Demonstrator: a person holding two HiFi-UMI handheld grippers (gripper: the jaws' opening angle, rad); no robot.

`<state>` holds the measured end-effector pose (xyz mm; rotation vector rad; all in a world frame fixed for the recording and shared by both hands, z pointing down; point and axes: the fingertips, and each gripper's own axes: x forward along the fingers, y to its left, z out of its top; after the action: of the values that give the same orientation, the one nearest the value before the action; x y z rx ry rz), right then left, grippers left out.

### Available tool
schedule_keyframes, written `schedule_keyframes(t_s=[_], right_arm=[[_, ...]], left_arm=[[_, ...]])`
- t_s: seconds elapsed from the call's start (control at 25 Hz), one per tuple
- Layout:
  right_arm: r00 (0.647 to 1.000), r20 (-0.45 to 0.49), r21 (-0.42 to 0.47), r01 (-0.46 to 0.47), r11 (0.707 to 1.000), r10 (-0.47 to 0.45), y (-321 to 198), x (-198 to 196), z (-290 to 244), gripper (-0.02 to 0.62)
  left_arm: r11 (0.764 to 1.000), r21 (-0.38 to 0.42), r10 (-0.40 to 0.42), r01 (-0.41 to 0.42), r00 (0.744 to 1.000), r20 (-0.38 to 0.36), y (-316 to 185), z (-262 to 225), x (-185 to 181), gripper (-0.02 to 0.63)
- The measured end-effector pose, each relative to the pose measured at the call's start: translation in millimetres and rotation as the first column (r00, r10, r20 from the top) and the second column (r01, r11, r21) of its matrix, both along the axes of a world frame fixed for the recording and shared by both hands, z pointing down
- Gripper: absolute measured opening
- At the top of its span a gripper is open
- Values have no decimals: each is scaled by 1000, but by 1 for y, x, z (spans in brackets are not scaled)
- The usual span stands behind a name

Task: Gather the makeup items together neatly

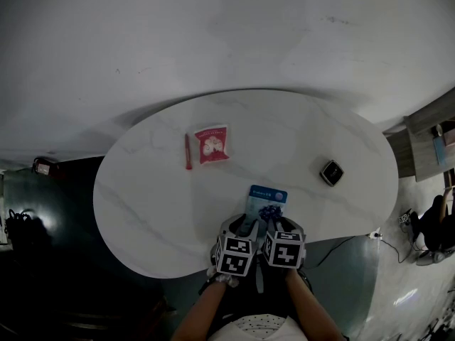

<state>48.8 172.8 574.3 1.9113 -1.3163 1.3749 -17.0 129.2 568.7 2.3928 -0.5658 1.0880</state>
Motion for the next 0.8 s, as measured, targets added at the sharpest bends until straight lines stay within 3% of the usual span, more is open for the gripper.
schedule_keyframes(t_s=[0.52,0.8], right_arm=[[999,-37,-32,36,999,-38,-3,-2,0,125],[998,-31,-15,45,999,-46,-8,-7,0,63]], left_arm=[[1000,1,1,-1,1000,0,0,1,2,176],[1000,-8,-9,9,1000,-9,-1,2,1,176]])
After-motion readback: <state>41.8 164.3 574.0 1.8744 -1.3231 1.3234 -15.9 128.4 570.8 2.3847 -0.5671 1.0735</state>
